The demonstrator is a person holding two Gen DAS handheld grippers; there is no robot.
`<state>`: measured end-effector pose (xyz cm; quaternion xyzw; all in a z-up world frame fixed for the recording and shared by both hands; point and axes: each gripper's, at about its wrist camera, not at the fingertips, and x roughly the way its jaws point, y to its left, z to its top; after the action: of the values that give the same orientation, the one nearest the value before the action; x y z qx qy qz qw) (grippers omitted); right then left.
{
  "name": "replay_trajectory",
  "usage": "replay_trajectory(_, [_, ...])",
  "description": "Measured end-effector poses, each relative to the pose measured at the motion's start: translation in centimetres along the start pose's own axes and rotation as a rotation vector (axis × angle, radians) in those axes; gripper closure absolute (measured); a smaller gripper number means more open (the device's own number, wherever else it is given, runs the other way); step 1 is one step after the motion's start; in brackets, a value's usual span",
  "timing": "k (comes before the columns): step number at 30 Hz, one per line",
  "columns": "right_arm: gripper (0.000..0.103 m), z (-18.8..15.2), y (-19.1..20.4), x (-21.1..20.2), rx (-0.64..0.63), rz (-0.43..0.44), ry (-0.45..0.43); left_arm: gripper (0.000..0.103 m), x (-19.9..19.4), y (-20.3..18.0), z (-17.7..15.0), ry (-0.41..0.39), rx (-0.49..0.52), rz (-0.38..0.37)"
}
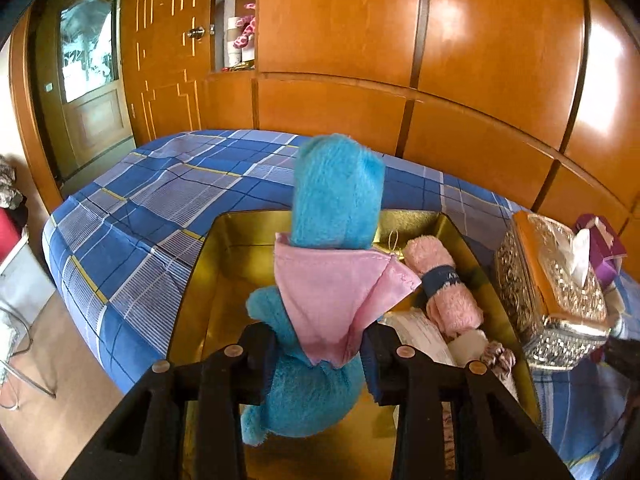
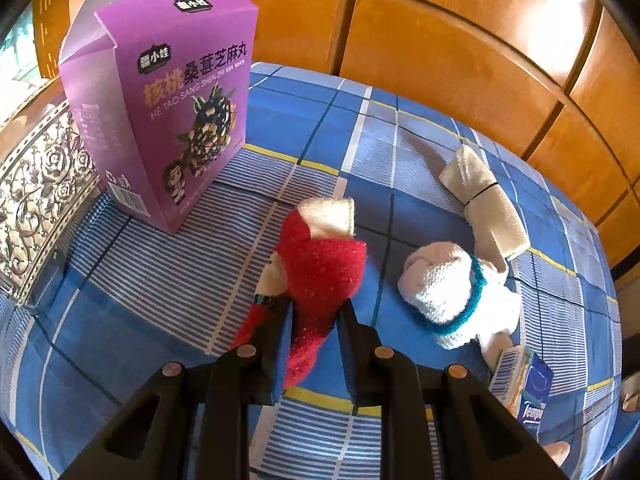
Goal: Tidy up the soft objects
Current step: 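Lift the blue plush toy with the left tool, lower into the gold tray, open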
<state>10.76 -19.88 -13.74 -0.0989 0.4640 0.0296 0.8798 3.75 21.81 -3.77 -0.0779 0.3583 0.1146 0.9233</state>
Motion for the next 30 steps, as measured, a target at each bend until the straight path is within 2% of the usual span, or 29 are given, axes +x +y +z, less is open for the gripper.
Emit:
replay_trajectory(8, [0.083,-0.1,0.4,-0.2,0.013,-0.020,-0.013,0.061,0.4,-0.6,-1.0,0.022,0.021,-0.006])
replay_trajectory(10, [0.083,-0.2,0.5,-0.3,0.019,-0.024,-0.015,0.055,0.5,-0.7,-1.2,0.023,0.024,-0.011])
replay_trajectory(16, [0.083,-0.4,0.4,-0.5,0.039,-0.025,-0.021,0.050,0.3,-0.8,-1.7,0.030,0.024,-0.020])
replay_trajectory(19, [0.083,-0.5,0.4,-0.5,0.045,-0.028,-0.024,0.043,-0.4,-0.8,-1.8,0.018,0.025,-0.024])
replay_trajectory(27, [0.083,-0.4,0.3,-0.6,0.059,-0.028,-0.027,0.042,-2.6,-1.6,-2.0,-0.009,0.049,-0.051])
replay_trajectory(30, [0.083,-0.4,0.3,-0.6,0.066,-0.031,-0.028,0.038,-3.6,-1.9,-2.0,-0.029,0.054,-0.067])
